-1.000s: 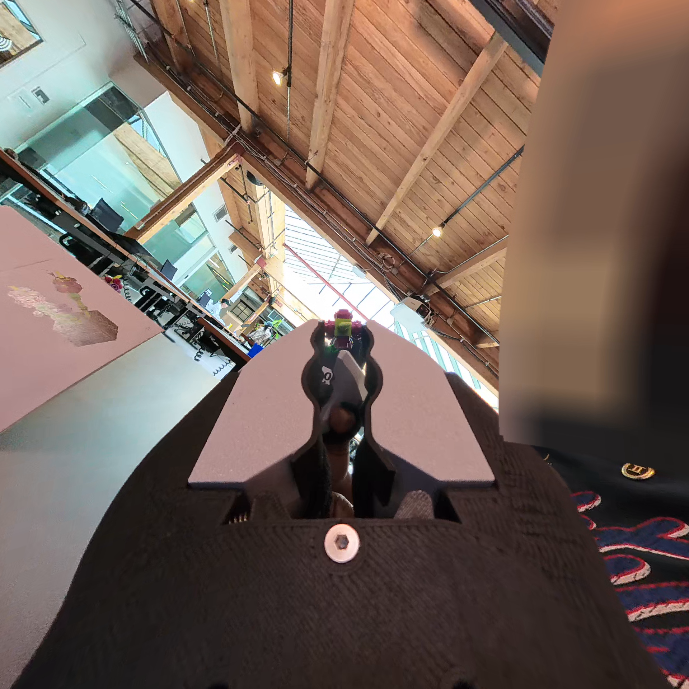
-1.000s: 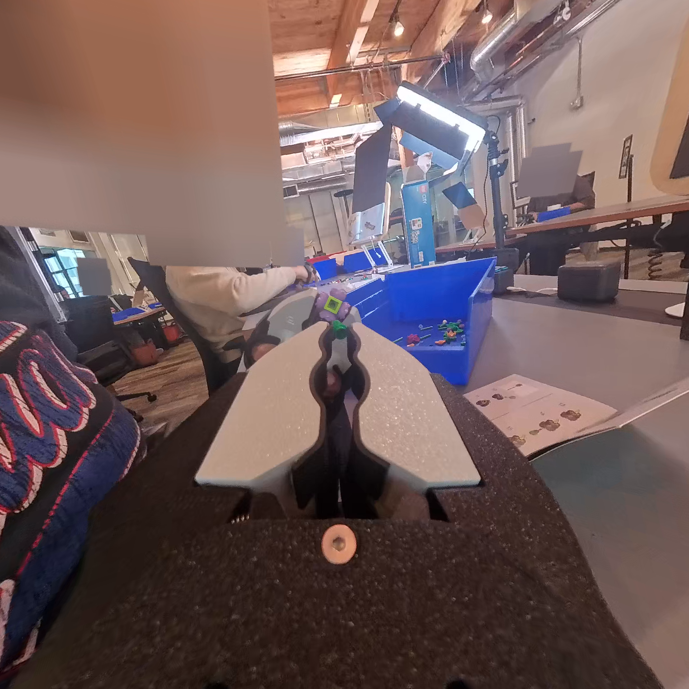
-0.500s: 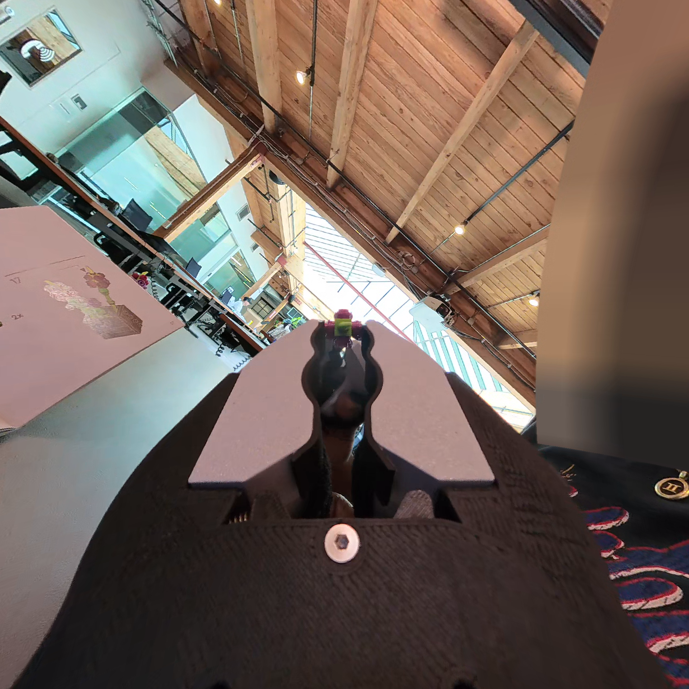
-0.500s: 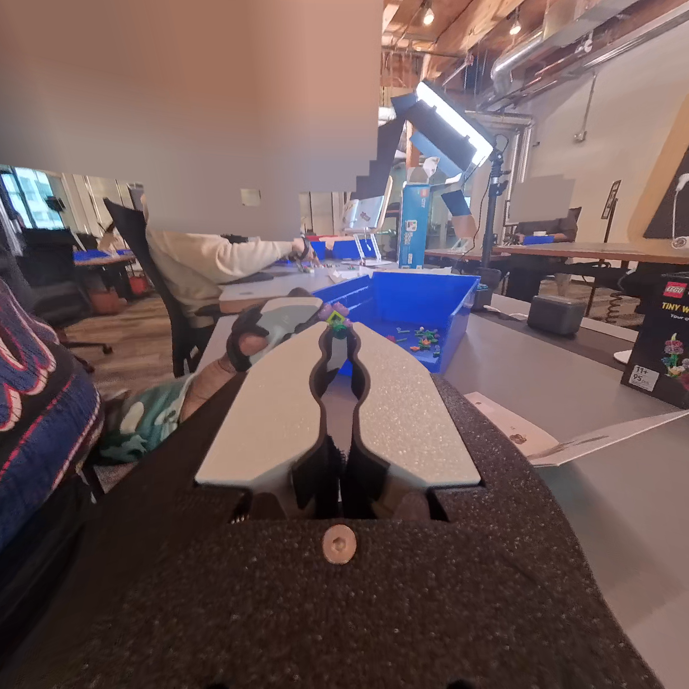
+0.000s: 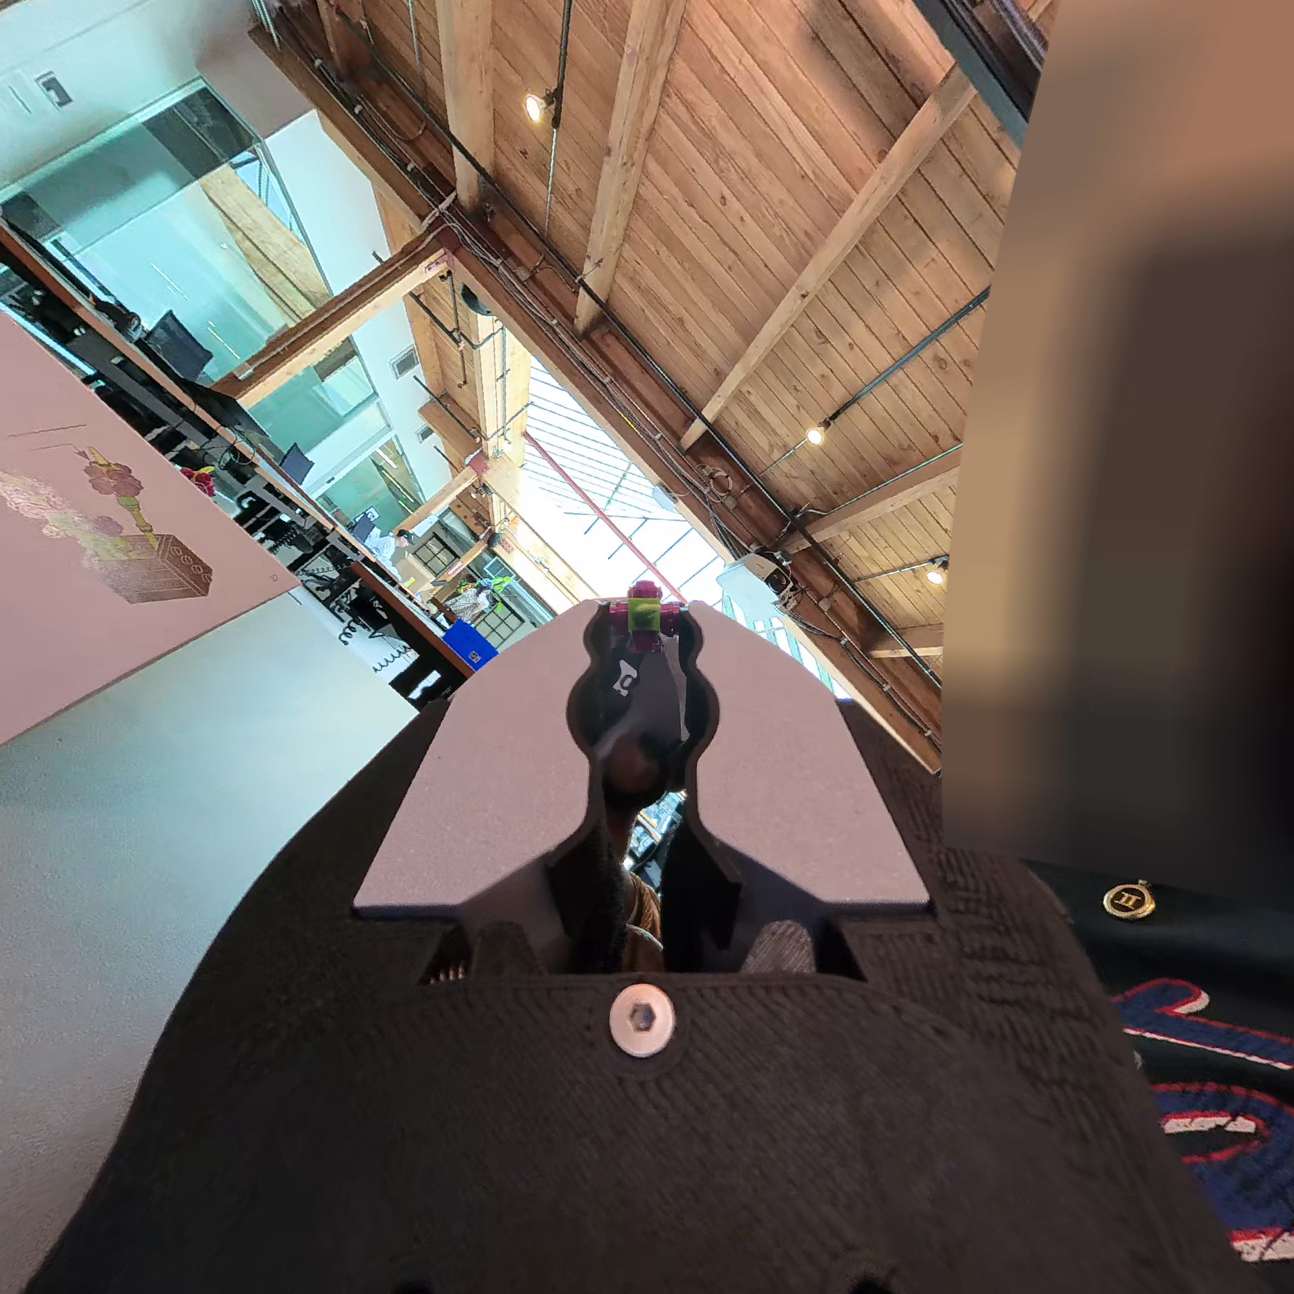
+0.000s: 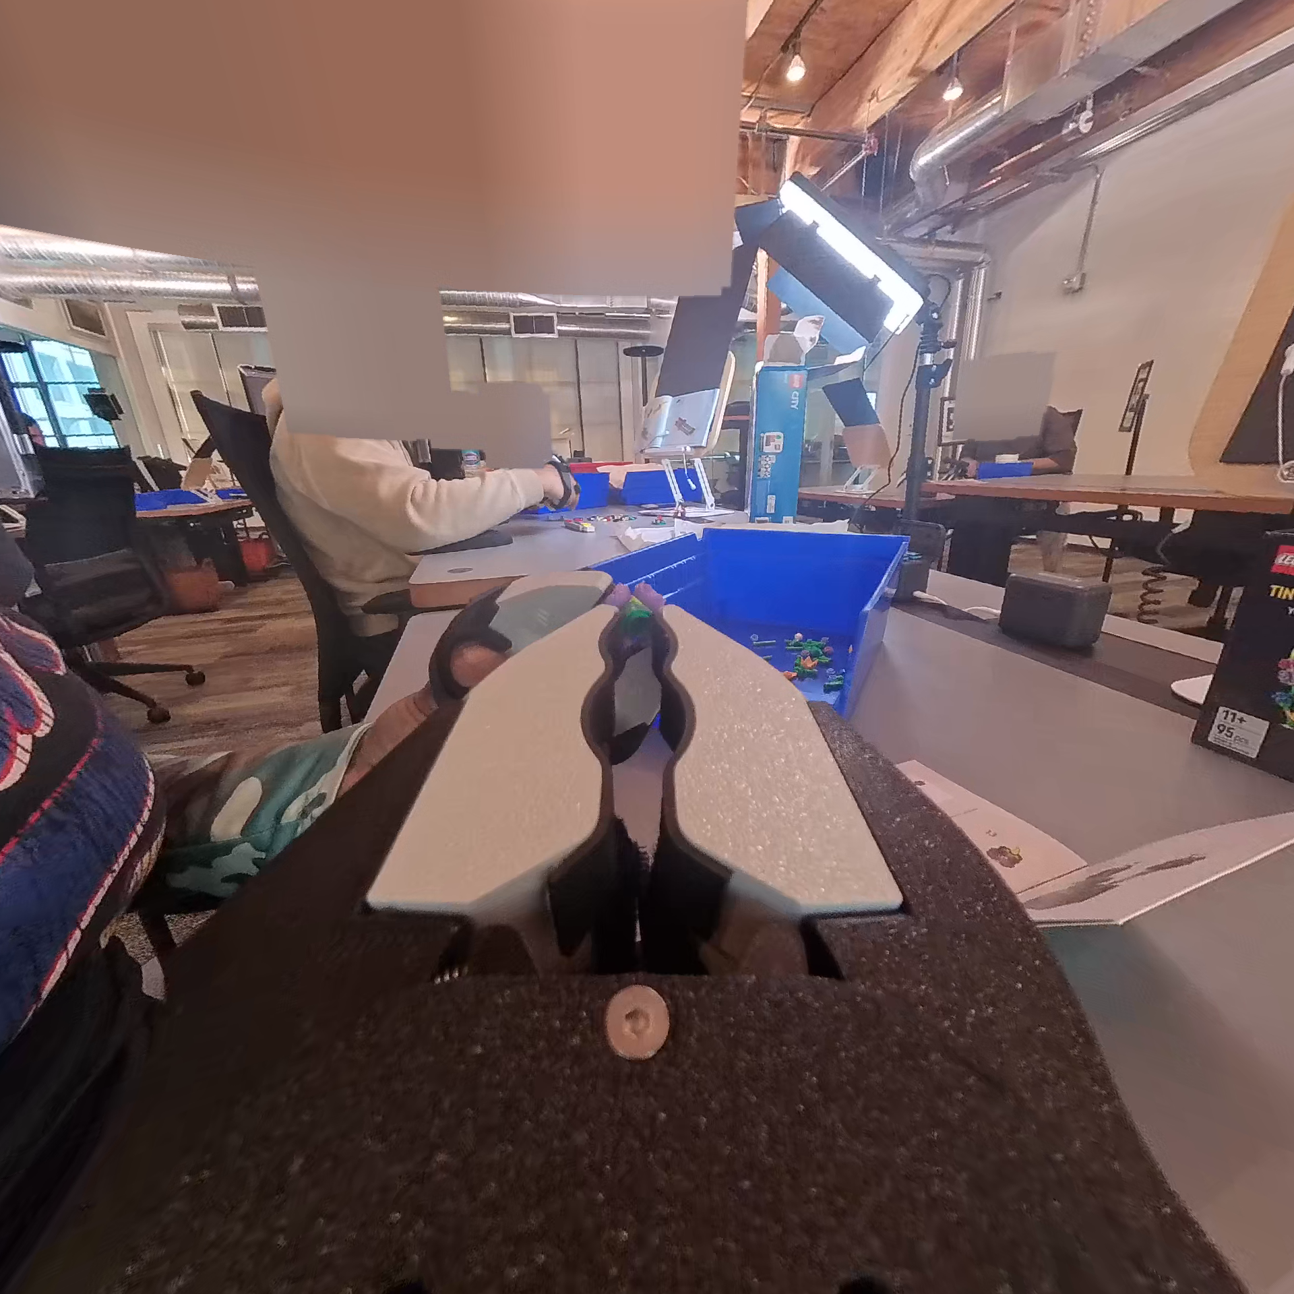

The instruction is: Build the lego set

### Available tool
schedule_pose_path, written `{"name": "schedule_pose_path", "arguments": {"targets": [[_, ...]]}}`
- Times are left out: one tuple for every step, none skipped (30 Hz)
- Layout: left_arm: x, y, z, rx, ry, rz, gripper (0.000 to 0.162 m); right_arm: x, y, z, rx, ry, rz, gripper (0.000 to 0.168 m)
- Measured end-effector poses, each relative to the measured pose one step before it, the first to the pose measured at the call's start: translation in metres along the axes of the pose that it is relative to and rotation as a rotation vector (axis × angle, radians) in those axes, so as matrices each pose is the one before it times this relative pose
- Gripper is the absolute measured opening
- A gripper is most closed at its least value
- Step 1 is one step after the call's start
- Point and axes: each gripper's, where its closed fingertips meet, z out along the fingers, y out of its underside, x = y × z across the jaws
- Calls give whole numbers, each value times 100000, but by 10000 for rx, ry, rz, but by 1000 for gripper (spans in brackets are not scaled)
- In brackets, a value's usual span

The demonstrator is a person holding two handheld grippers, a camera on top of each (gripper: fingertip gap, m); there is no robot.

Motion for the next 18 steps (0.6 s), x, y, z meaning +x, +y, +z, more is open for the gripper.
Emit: {"name": "schedule_pose_path", "arguments": {"targets": [[31,35,15,-16,-1,63,18,-40,-13,-42,-38,13,-56,7],[16,37,6,-16,6,45,18,-21,63,-30,-122,27,-102,7],[14,25,3,-14,-2,31,18,1,59,-40,-143,44,-146,7],[-7,44,2,-22,-15,39,18,-11,4,-37,-121,42,-152,7],[-19,36,9,-26,-37,55,18,25,42,-39,-171,51,-139,7],[-48,40,10,-22,-58,69,18,35,54,-53,-197,57,-164,7],[-63,50,20,-19,-72,91,18,42,59,-55,-212,67,-204,7],[-39,57,15,-26,-76,113,18,0,49,-51,-217,50,-225,7],[13,77,5,-42,-51,127,18,-55,10,-73,-186,-5,-213,7],[39,100,18,-53,-34,128,18,-64,10,-88,-162,-39,-140,7],[25,109,26,-58,-48,118,18,-36,41,-88,-142,-49,-73,7],[15,120,22,-69,-41,94,18,-61,47,-94,-106,-86,-36,7],[26,109,37,-81,-9,40,18,-50,15,-105,-70,-98,-18,7],[0,101,39,-80,1,-22,18,-10,50,-80,-72,-77,-28,7],[-40,90,31,-79,-4,-63,18,3,76,-70,-83,-75,-36,7],[-50,74,34,-66,-13,-55,18,19,48,-53,-76,-61,-39,7],[-72,60,42,-51,-43,-6,18,41,73,-57,-90,-42,-62,7],[-46,66,29,-52,-44,18,18,3,38,-55,-64,-62,-67,7]]}}
